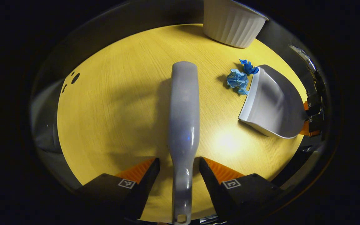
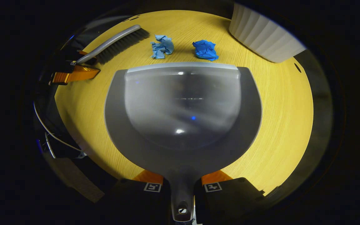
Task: Pick up the small broom and dustpan from the desktop, sweep the trash into the dustpan with the broom, and then empty the trash into the garbage bin.
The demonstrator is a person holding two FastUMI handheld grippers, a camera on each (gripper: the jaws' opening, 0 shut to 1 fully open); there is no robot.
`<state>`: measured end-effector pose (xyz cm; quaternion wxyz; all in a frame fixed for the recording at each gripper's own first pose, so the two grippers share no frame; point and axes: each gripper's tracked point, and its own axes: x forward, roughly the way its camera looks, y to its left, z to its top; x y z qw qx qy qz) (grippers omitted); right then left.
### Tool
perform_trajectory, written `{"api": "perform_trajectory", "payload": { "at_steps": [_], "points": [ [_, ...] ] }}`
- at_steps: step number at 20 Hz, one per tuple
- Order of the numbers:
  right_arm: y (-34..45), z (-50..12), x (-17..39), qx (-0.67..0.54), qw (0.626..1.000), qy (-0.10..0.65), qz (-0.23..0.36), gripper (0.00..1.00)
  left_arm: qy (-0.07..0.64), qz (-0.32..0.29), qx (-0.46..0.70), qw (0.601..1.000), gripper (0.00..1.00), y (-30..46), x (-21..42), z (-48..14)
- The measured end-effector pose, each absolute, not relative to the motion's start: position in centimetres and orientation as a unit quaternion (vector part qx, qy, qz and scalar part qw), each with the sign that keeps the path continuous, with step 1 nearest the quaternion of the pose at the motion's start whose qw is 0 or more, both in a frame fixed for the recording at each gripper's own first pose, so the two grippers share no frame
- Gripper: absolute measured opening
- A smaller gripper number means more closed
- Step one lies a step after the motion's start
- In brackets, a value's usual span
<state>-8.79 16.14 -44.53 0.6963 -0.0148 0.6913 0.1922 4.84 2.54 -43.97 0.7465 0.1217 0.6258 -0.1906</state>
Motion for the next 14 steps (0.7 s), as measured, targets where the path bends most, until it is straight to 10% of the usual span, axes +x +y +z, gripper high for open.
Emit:
{"api": "perform_trajectory", "payload": {
  "at_steps": [6,14],
  "points": [
    [16.1,-44.5,-8.5,-0.007,0.692,0.693,0.203,0.35,0.608,-0.219,0.146,0.749,0.32,1.5,5.7,-44.1],
    [14.3,-45.0,-8.5,-0.055,0.672,0.7,0.235,0.35,0.603,-0.268,0.154,0.735,0.25,-3.8,10.7,-43.8]
  ]
}}
